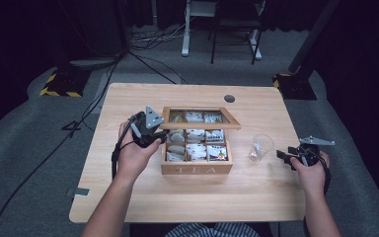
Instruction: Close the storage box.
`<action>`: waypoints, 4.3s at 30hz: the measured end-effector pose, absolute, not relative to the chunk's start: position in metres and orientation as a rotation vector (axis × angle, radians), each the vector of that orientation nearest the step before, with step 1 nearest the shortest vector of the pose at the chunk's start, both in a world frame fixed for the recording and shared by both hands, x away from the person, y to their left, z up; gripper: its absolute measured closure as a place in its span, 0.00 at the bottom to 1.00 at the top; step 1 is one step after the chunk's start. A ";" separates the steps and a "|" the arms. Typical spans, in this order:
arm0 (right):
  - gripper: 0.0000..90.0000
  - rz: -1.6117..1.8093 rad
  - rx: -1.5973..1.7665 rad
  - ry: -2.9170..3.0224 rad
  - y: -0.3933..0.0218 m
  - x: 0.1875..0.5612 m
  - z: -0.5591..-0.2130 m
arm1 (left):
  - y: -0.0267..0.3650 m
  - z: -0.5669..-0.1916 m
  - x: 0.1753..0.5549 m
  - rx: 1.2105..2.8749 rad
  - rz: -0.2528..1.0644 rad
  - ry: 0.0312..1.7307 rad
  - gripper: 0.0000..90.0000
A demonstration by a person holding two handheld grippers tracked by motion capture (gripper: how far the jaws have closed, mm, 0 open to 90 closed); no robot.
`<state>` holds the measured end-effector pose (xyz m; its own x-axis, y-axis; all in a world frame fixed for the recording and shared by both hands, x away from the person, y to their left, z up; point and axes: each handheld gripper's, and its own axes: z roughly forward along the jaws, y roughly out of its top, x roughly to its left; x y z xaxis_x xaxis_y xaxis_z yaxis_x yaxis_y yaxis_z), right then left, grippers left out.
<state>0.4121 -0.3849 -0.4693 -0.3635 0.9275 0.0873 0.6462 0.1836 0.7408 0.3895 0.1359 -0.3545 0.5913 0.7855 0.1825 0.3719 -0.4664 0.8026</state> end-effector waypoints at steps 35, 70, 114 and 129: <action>0.45 1.079 1.513 2.062 -0.382 0.435 -0.469 | 0.135 -0.377 0.364 2.141 0.614 0.979 0.60; 0.45 1.110 1.530 2.052 -0.383 0.440 -0.469 | 0.130 -0.392 0.356 2.232 0.504 1.041 0.62; 0.44 1.099 1.531 2.069 -0.380 0.441 -0.471 | 0.124 -0.402 0.358 2.424 0.378 1.035 0.54; 0.44 1.102 1.534 2.069 -0.380 0.441 -0.472 | 0.122 -0.409 0.361 2.450 0.355 1.044 0.54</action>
<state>0.4407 -0.3803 -0.4720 -0.3603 0.9168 0.1720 0.6546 0.1171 0.7469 0.3607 0.1223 -0.4092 0.6801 0.7309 0.0576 0.6148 -0.6114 0.4982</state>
